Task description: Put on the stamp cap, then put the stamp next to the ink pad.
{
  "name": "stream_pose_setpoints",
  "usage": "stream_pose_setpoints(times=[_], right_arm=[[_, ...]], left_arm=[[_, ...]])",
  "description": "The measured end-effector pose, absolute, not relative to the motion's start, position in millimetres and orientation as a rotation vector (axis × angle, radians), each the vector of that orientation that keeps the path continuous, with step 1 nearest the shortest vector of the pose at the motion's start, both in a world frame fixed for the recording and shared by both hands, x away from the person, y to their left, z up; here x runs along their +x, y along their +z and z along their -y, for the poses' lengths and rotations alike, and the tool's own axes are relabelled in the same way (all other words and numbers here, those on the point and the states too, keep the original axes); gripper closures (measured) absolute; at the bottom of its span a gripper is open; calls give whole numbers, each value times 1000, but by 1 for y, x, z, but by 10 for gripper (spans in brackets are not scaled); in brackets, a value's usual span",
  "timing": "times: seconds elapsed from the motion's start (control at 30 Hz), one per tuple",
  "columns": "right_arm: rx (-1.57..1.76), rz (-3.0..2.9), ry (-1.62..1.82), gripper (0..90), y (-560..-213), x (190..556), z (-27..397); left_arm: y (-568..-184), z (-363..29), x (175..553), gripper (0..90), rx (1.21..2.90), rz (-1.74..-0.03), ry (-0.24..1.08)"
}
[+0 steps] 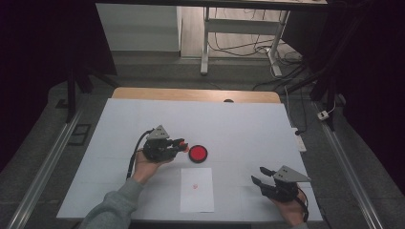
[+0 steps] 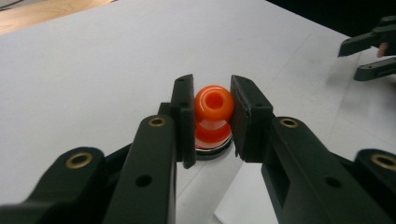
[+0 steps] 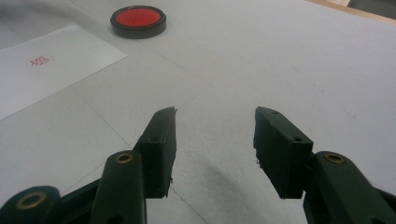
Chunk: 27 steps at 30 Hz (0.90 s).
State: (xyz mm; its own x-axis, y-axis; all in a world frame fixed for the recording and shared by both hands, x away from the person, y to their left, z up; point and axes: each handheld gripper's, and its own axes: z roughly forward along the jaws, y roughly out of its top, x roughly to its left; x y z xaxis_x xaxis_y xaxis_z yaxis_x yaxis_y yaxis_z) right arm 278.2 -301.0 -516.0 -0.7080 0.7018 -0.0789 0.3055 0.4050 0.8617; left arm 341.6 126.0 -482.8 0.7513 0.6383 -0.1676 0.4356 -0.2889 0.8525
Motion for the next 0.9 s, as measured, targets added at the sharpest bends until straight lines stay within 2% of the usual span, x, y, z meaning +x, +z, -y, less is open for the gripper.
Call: stream_pose_setpoints(times=[0.9], right_arm=[[870, -2235, 1222, 485, -517, 276, 302]], left_arm=[[-512, -124, 373, 715, 1963, -903, 258]])
